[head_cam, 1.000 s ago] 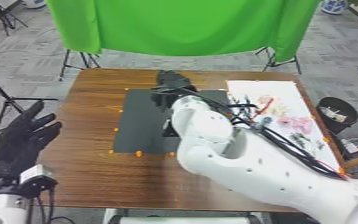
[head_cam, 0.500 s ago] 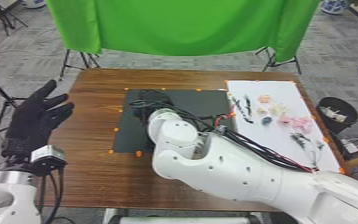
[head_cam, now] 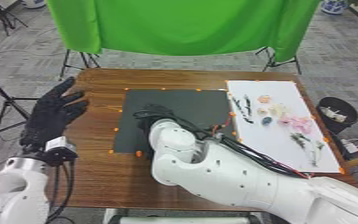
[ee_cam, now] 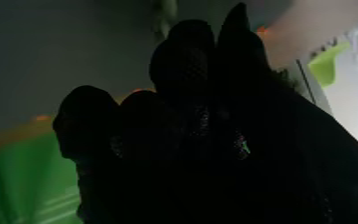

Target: Arrange flowers

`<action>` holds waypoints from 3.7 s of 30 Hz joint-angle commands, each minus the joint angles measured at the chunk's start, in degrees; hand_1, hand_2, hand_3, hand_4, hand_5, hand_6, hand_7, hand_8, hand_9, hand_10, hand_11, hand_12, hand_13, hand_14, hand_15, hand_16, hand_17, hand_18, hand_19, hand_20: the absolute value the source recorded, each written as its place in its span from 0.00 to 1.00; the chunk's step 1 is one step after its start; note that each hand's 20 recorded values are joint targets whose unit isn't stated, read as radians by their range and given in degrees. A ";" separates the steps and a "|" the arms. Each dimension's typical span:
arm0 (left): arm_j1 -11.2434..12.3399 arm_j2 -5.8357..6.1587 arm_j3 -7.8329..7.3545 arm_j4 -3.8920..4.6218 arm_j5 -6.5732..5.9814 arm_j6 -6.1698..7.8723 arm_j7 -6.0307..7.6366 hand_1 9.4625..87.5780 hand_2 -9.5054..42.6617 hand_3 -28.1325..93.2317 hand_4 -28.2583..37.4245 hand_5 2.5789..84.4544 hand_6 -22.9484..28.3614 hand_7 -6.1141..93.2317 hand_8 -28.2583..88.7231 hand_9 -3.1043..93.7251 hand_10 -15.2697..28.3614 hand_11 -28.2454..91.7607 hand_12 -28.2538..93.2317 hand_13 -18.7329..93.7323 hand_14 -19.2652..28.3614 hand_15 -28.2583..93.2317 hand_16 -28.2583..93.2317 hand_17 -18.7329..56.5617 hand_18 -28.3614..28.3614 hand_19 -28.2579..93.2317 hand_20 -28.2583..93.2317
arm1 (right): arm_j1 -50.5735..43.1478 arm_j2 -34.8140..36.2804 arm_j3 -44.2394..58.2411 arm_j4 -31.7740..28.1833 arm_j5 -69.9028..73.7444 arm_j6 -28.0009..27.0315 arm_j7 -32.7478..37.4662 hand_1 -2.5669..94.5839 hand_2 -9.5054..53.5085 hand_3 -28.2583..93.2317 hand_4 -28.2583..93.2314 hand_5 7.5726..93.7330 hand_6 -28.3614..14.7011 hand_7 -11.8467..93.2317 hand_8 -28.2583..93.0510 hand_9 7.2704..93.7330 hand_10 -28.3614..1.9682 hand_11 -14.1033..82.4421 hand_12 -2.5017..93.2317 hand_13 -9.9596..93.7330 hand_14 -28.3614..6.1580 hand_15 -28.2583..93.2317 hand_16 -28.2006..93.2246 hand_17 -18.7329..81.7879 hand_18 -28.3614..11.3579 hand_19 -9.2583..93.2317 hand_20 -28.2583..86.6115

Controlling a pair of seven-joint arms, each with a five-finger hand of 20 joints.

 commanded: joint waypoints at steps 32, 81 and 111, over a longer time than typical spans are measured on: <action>17.01 2.52 -2.03 -4.83 -9.04 7.40 16.58 0.26 0.31 0.75 0.11 0.39 0.60 0.16 0.18 0.35 0.78 0.46 0.32 0.35 0.94 0.67 0.14 0.16 0.95 0.65 0.28 | 1.08 14.52 4.64 -15.56 11.60 -4.46 -2.39 0.21 0.35 0.86 0.12 0.58 0.34 0.32 0.17 0.71 0.13 0.63 0.26 0.78 0.32 0.82 0.36 0.72 0.23 1.00 0.35; 15.04 1.28 -1.85 -3.89 -7.41 6.04 14.30 0.26 0.31 0.76 0.11 0.39 0.60 0.16 0.17 0.35 0.78 0.46 0.32 0.35 0.94 0.67 0.14 0.16 0.95 0.65 0.28 | 0.49 8.27 -1.63 -11.27 10.67 -8.76 -1.01 0.17 0.38 0.90 0.15 0.48 0.40 0.23 0.17 0.66 0.10 0.68 0.26 0.76 0.31 0.83 0.34 0.70 0.20 1.00 0.34; 13.57 2.43 0.27 -3.44 -8.35 6.56 15.87 0.26 0.31 0.76 0.11 0.39 0.60 0.16 0.17 0.35 0.78 0.46 0.32 0.35 0.94 0.67 0.14 0.16 0.95 0.65 0.28 | 5.46 6.31 -4.03 -6.09 13.73 -8.35 -1.01 0.18 0.37 0.90 0.14 0.44 0.41 0.22 0.17 0.67 0.09 0.68 0.26 0.77 0.31 0.83 0.34 0.71 0.21 1.00 0.32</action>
